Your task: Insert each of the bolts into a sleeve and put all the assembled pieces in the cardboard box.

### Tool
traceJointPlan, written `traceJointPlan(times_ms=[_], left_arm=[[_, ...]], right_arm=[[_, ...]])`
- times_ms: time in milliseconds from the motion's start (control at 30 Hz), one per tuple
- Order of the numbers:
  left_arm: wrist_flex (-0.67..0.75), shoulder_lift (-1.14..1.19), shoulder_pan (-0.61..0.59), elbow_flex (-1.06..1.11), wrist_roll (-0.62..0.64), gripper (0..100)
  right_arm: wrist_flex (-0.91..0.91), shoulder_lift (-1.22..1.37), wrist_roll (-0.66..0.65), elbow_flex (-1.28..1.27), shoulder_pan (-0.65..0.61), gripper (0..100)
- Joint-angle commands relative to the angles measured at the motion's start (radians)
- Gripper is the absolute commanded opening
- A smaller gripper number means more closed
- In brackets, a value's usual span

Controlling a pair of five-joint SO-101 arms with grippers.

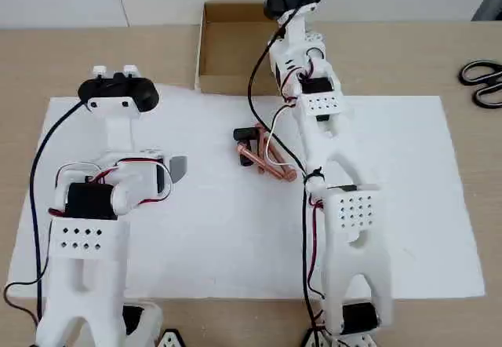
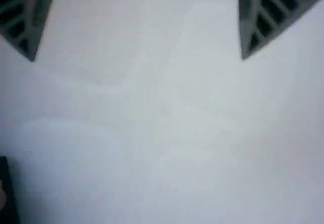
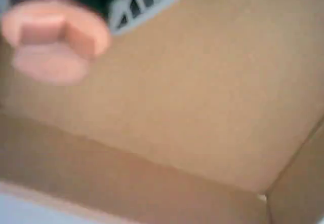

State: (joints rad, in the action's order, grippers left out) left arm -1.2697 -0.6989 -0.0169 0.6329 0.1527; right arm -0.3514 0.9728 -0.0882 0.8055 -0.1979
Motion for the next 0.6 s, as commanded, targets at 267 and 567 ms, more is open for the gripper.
traceJointPlan(times_ms=[267, 567], left_arm=[[0.002, -0.003, -0.005, 0.013, -0.006, 25], [0.002, -0.003, -0.005, 0.013, -0.006, 25]], right_arm=[[0.033, 0.082, 0.003, 0.18, -0.013, 0.5], [0.033, 0.125, 0.003, 0.195, -0.05, 10.0]])
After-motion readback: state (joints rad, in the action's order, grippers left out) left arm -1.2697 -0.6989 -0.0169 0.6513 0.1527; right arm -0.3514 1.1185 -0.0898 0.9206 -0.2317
